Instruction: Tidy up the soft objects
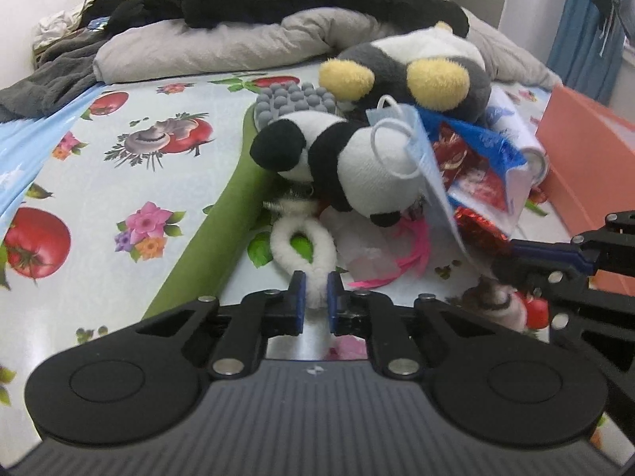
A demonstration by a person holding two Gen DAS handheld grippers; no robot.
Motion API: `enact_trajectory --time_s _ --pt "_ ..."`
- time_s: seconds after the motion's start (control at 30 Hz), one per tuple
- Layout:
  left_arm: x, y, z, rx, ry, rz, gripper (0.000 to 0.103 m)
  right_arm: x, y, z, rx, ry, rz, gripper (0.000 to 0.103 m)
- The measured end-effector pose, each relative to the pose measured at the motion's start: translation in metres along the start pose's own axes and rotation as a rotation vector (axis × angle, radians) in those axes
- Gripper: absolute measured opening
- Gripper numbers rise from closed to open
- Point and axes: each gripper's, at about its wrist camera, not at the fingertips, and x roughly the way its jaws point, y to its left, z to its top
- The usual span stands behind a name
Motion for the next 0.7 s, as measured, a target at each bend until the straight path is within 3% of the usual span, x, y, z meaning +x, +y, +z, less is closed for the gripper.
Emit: enact_trajectory --time_s 0.4,0.7 --pt "-0.070 -0.018 -0.031 -0.081 -0.034 -0.011 0.013 -0.063 0.001 -0.008 -0.070 -0.075 -0.073 0.004" --pt "-0.116 -0.025 -0.078 -0.136 0.005 -0.032 0.013 -0.105 0.023 -0.041 -0.127 -0.045 -0.029 0.004"
